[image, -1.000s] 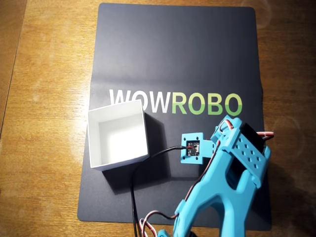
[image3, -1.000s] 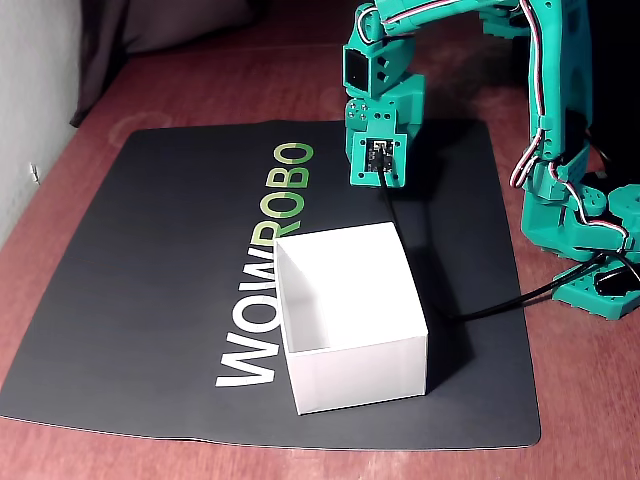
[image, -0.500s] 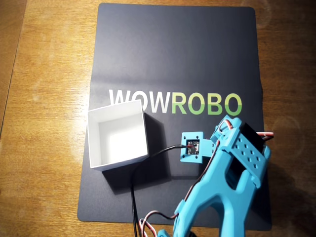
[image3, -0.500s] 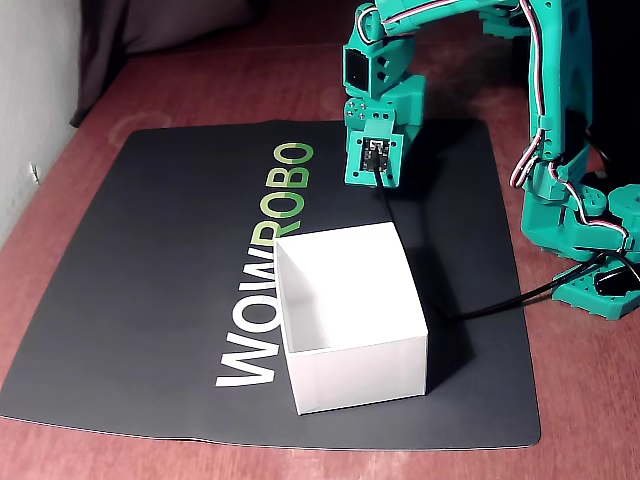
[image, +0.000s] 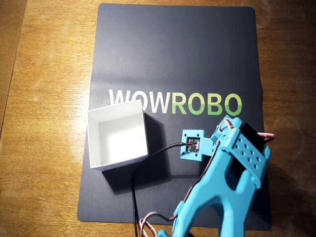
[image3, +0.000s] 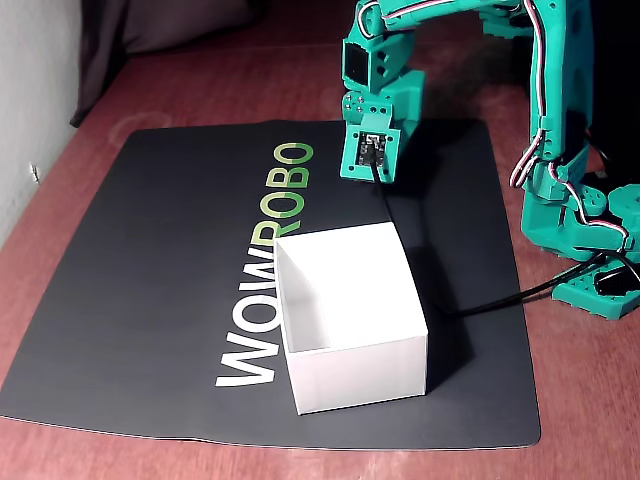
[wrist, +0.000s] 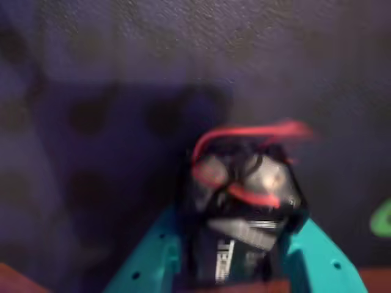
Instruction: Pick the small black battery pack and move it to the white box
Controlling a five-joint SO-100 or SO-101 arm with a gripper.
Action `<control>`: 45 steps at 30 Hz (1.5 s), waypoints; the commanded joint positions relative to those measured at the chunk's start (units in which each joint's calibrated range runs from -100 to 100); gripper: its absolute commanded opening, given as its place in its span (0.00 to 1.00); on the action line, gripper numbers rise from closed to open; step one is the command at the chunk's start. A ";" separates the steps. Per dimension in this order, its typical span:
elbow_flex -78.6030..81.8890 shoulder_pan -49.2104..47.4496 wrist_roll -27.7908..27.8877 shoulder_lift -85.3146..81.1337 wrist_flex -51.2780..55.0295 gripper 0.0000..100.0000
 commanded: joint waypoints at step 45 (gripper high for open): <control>14.59 -81.94 -2.18 -57.63 9.44 0.04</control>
